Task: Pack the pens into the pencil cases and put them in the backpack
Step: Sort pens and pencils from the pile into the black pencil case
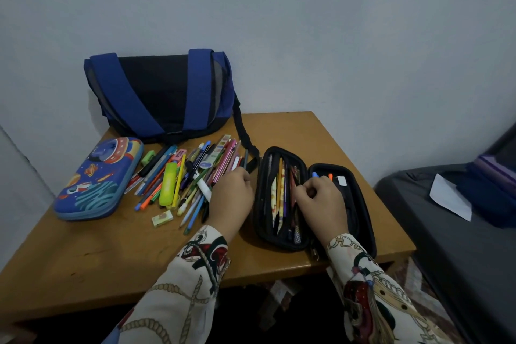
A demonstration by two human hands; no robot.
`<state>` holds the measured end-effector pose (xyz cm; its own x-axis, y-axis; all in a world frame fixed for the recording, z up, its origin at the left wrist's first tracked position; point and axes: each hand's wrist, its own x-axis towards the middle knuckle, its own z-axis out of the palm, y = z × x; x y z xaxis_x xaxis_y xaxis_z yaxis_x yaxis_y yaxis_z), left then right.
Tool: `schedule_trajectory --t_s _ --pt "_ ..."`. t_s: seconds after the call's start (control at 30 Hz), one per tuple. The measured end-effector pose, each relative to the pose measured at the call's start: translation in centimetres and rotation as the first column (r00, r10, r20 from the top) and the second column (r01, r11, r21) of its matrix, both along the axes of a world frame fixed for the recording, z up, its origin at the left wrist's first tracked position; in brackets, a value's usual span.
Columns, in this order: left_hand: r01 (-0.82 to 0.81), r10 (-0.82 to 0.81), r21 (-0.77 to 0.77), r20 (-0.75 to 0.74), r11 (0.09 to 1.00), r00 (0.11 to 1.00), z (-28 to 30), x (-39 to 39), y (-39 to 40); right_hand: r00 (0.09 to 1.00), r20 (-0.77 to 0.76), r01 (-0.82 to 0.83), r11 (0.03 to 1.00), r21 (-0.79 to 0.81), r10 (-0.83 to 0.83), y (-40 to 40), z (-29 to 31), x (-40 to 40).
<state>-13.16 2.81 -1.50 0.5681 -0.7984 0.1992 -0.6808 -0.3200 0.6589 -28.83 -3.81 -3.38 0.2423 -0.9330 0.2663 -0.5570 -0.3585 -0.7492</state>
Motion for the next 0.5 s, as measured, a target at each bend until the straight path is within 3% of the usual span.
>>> schedule_trajectory --t_s 0.2,0.33,0.5 --pt "0.061 -0.107 0.262 0.164 0.963 0.981 -0.4 0.1 -0.8 1.0 -0.008 0.012 1.0 -0.004 -0.012 0.2 0.2 0.0" --pt "0.054 -0.114 0.286 0.198 0.957 0.973 -0.2 0.1 -0.8 1.0 -0.014 0.014 1.0 -0.002 -0.014 0.2 0.2 0.1" --pt "0.04 -0.066 0.239 0.103 0.97 0.992 0.8 0.9 -0.8 0.999 -0.047 0.0 1.0 -0.022 -0.001 0.1 0.0 0.1"
